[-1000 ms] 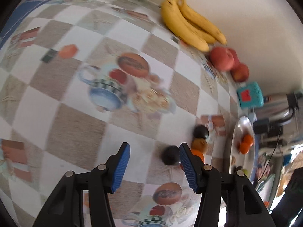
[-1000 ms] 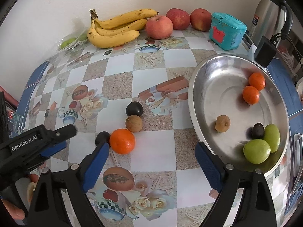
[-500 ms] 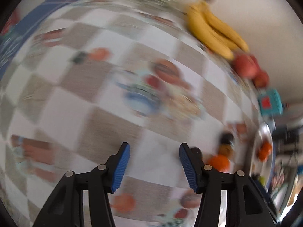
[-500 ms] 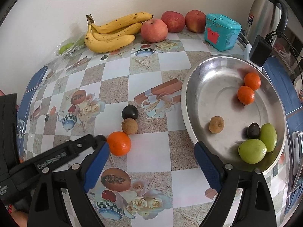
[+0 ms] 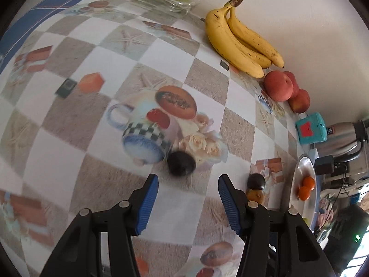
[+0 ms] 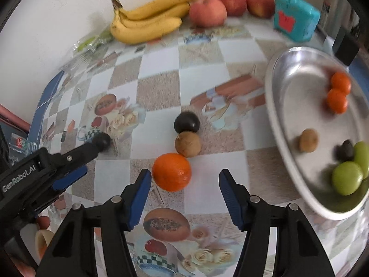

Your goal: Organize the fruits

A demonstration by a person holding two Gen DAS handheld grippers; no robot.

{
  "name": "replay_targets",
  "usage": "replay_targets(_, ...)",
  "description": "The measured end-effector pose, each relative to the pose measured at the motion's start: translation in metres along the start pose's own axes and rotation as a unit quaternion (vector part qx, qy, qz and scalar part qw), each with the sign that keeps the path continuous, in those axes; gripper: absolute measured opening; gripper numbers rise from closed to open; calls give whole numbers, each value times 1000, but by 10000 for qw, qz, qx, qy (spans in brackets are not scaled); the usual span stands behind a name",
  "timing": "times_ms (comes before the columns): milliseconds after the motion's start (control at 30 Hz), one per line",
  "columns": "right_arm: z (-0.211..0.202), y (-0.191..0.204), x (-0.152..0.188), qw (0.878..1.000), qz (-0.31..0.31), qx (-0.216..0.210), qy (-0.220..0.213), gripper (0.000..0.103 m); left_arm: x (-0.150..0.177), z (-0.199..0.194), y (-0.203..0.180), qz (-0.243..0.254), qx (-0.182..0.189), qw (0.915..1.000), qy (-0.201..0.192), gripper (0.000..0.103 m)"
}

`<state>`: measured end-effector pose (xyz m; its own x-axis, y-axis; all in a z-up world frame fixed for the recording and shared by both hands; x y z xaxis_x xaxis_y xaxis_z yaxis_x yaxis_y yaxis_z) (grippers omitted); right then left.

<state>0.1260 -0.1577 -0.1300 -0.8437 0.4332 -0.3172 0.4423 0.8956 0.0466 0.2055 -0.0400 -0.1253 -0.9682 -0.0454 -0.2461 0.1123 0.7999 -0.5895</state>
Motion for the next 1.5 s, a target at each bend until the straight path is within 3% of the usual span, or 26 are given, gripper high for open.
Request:
replay_targets(233,3,8,-5,10000,49,0,-43,62,-9,9,-3,346,-186,9991,130,56)
replay_targets(300,3,10,-7,10000,3,74,-38,51,-5,10,-4,367,-227,9988,243,42)
replay_targets(333,3,11,-7,10000,-14,78,-29,45,-4,10,-3,348,-252,9987,274,28)
replay_targets(367,3,12,-7,10000,-7,44,-24,42,-3,10,-2,345,-253,9987,271,26)
replay_targets(600,-4,10,-5,10000,-2,-44,-55,38,-2,-3,-17,497,-233,9984,118,26)
replay_targets(900,-42,0,-13,9987,35,-198,-463,38,2,-22,-58,902,-76,9959,-10,26)
replay_targets(1067,-57,-33,-19,9976,261,-30,-637,38,14,-22,-93,1227,140,9923,46,26)
replay_targets(1333,-61,-123,-27,9894,857,886,-765,38,48,1,-162,1859,503,9805,388,26)
replay_targets(1500,-62,-159,-30,9869,1119,876,-759,38,60,27,-196,2179,556,9730,518,26)
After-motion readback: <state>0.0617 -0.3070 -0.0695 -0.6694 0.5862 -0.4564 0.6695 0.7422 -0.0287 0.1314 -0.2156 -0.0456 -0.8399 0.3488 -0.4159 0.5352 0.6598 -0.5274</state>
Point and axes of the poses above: each gripper's, at about its wrist camera, not at the fingertips, and z roughly the way its jaws point, y to its left, x to its underside, the point moved 7 cm from there along z, roughly the way its jaws point, and after that the axes turned 10 degrees about x, right-handed, at the moved point
